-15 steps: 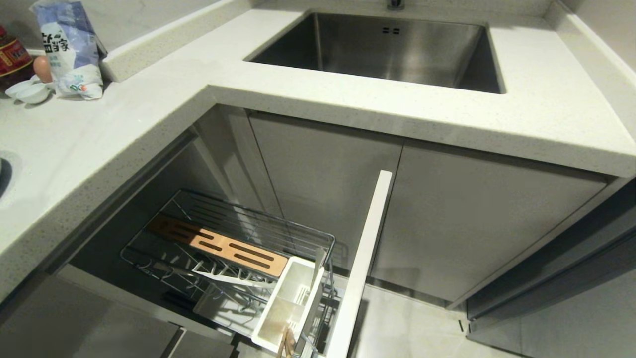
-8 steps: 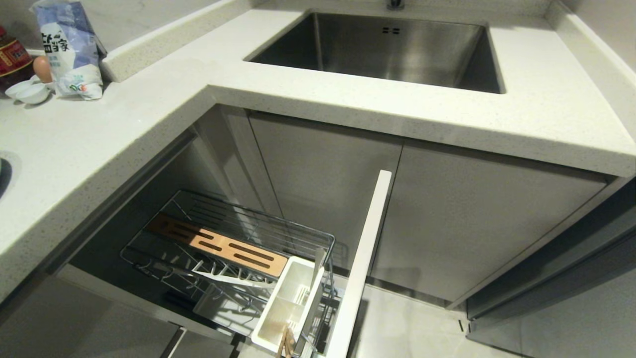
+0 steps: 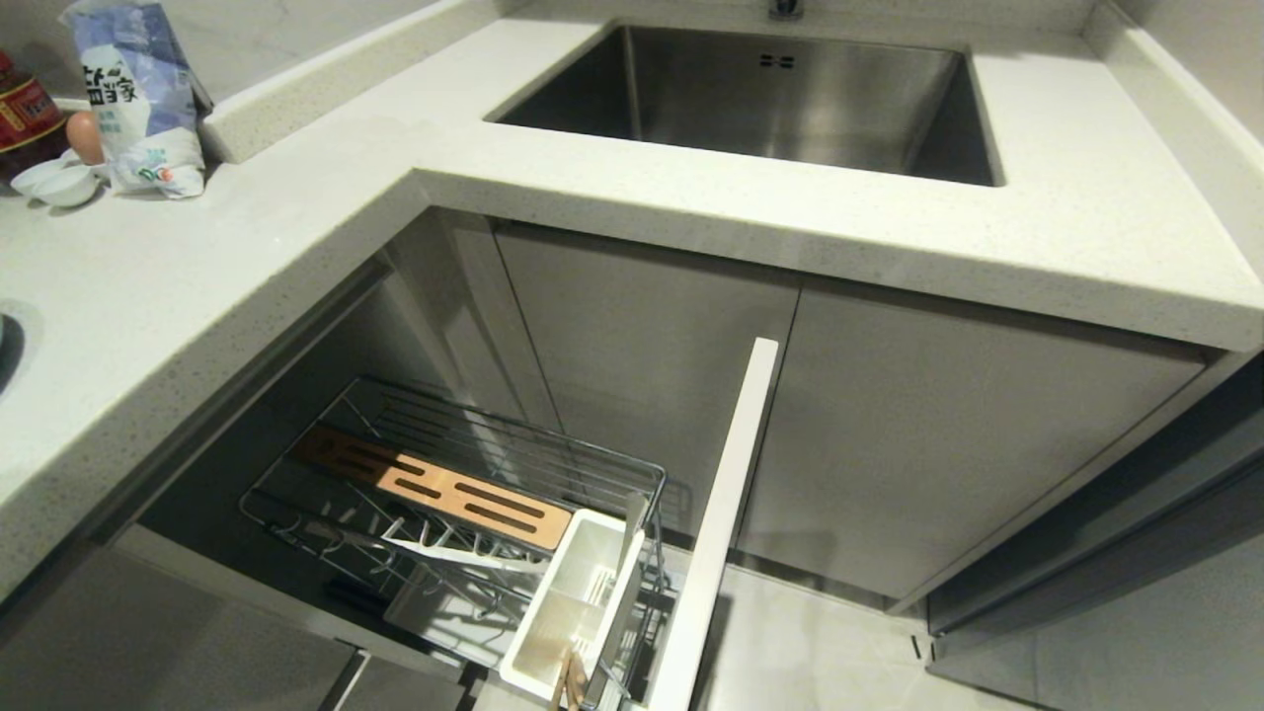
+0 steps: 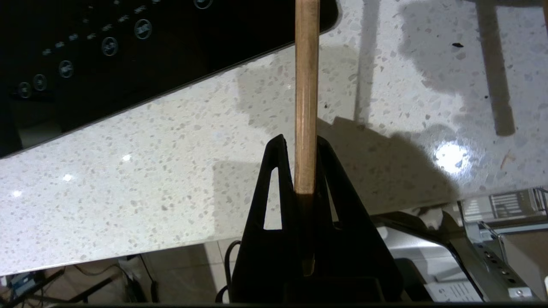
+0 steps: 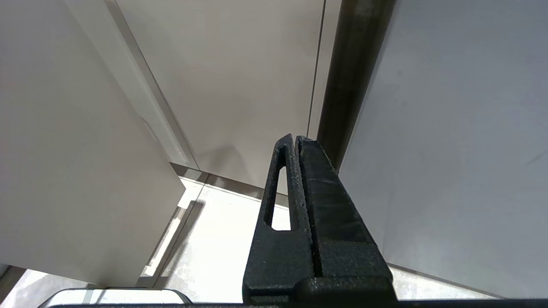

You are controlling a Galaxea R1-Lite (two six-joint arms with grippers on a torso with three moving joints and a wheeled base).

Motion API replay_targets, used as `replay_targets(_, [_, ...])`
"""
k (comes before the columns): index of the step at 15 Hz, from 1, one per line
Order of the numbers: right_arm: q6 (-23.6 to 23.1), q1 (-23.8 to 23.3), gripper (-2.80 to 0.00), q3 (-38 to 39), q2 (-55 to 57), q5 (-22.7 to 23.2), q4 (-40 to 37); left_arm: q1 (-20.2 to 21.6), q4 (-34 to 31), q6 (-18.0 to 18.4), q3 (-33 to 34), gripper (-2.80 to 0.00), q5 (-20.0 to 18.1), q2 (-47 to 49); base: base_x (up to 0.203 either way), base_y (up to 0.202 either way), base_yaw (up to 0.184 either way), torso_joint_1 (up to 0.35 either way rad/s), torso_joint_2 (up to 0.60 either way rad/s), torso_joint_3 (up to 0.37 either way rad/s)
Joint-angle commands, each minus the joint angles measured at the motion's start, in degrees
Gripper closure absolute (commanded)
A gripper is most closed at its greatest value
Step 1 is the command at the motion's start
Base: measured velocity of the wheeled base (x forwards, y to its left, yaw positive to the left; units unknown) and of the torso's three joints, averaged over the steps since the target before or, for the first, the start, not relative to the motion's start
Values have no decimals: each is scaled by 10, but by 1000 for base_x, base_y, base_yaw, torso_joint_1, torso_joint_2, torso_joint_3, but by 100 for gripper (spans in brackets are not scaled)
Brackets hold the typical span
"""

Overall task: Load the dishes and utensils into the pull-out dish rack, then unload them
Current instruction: Take the chopsticks out of the cupboard

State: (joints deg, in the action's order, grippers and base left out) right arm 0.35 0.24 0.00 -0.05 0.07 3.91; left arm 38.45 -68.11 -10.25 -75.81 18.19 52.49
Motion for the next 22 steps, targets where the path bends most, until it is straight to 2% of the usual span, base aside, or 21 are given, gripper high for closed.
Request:
replay_targets(1, [0,0,0,13,0,0,0,0,-3,-7,0,0,-9,41,0,0,0,0,0,0])
replay_targets(3, [0,0,0,13,0,0,0,-1,-1,-20,-7,0,-17,67,0,0,0,0,0,0])
replay_targets(7, [0,0,0,13,0,0,0,-3,-1,-45,-44,0,-58,102,0,0,0,0,0,0])
replay_targets(11, [0,0,0,13,0,0,0,-4,-1,-56,-54,0,-84,117,0,0,0,0,0,0])
replay_targets(15, [0,0,0,13,0,0,0,-5,-1,-78,-55,0,-99,126,0,0,0,0,0,0])
replay_targets(22, [0,0,0,13,0,0,0,-7,0,-88,-64,0,-128,132,0,0,0,0,0,0])
